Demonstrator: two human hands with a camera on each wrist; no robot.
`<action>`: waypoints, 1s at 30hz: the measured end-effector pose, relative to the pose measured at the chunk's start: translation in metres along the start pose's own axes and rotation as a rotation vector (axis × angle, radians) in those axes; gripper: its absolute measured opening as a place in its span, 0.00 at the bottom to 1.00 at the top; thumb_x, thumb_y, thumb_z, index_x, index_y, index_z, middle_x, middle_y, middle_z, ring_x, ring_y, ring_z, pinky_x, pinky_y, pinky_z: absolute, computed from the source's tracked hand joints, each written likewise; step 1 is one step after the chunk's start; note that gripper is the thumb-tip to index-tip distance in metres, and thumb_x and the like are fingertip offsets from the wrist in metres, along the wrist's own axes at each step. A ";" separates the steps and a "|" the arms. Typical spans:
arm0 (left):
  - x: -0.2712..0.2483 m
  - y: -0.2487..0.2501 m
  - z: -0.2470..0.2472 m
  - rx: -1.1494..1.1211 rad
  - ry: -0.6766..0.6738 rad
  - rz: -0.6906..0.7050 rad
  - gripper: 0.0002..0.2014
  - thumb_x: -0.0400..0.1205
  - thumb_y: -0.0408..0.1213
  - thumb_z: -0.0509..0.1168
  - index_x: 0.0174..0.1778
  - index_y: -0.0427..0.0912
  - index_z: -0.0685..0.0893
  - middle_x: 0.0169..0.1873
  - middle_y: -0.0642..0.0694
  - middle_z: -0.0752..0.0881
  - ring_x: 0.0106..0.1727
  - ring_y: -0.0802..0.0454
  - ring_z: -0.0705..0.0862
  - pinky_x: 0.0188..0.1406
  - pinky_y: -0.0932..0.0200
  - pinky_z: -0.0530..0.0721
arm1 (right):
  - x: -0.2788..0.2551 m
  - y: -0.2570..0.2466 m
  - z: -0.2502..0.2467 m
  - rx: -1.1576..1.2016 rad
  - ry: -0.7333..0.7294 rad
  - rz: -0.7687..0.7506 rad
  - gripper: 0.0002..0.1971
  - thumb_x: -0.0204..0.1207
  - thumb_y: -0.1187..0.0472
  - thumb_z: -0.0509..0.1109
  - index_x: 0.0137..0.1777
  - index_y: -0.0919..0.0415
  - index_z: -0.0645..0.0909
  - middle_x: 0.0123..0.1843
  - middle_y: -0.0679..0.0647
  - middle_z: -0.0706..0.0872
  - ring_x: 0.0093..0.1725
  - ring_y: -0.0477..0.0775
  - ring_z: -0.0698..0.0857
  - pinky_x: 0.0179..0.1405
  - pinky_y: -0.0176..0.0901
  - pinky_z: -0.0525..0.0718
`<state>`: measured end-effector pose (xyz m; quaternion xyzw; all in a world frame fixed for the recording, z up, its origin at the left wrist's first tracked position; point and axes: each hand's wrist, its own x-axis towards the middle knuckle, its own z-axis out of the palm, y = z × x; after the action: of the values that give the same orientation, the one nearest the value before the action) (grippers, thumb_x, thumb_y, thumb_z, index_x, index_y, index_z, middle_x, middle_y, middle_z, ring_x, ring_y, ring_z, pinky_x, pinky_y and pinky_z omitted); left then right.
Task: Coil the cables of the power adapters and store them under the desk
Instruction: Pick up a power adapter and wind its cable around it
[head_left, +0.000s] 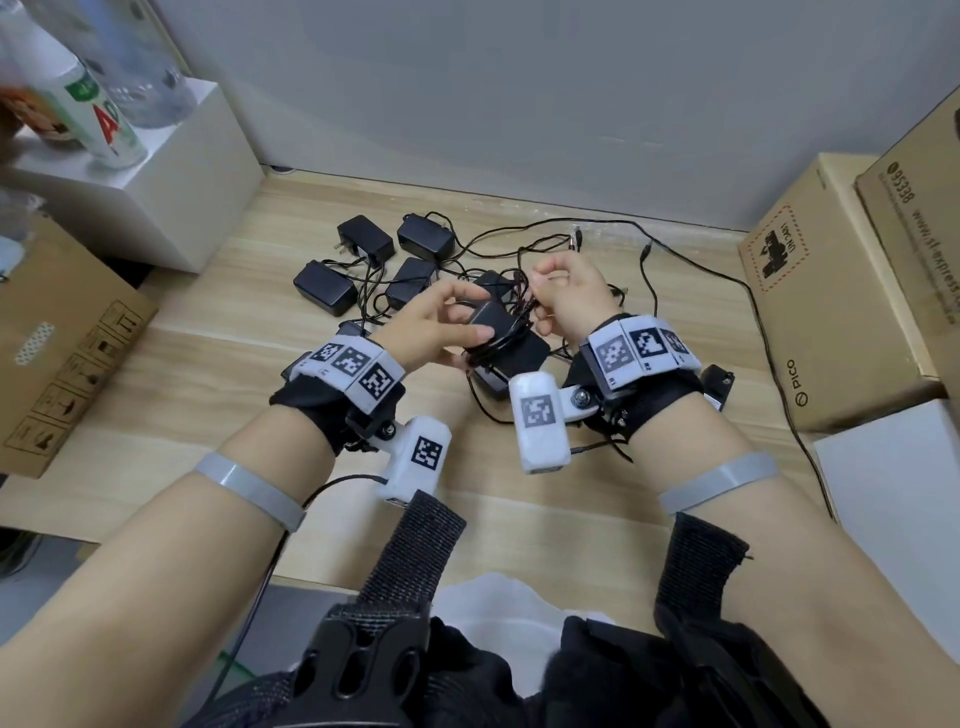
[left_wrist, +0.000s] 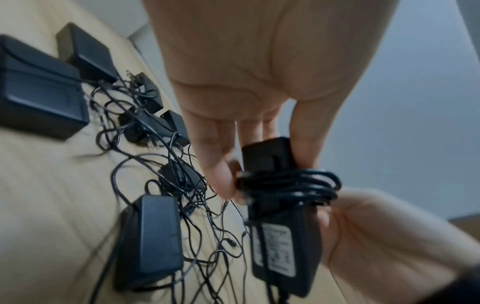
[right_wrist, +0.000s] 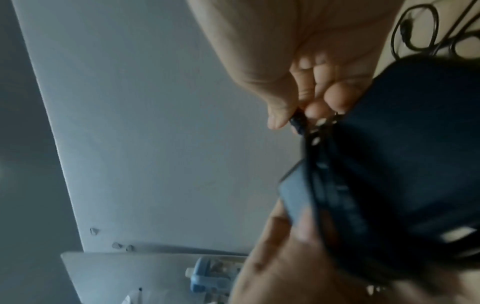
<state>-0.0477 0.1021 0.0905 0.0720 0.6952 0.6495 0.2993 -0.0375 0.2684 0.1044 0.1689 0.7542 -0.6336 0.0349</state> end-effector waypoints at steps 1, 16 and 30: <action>0.002 0.000 0.001 -0.029 0.054 -0.004 0.15 0.76 0.26 0.69 0.53 0.45 0.75 0.38 0.51 0.84 0.30 0.62 0.83 0.30 0.63 0.80 | -0.001 0.002 -0.001 -0.036 -0.019 0.002 0.07 0.82 0.66 0.58 0.43 0.56 0.70 0.32 0.51 0.73 0.24 0.47 0.69 0.15 0.33 0.69; 0.007 0.000 0.018 -0.093 0.160 -0.029 0.03 0.82 0.39 0.62 0.45 0.48 0.81 0.37 0.52 0.82 0.39 0.57 0.81 0.35 0.59 0.83 | -0.007 0.016 -0.010 -0.158 -0.225 -0.055 0.12 0.83 0.62 0.58 0.61 0.63 0.79 0.29 0.52 0.73 0.21 0.44 0.71 0.15 0.31 0.73; -0.015 -0.043 0.015 0.010 0.395 -0.098 0.19 0.86 0.53 0.49 0.42 0.46 0.77 0.42 0.44 0.81 0.49 0.45 0.80 0.60 0.44 0.80 | -0.019 0.047 0.029 -0.134 -0.477 0.053 0.10 0.80 0.53 0.63 0.37 0.52 0.77 0.20 0.44 0.70 0.18 0.45 0.66 0.12 0.31 0.61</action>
<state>-0.0154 0.1014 0.0545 -0.0892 0.7463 0.6322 0.1883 -0.0101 0.2430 0.0596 0.0318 0.7603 -0.6028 0.2398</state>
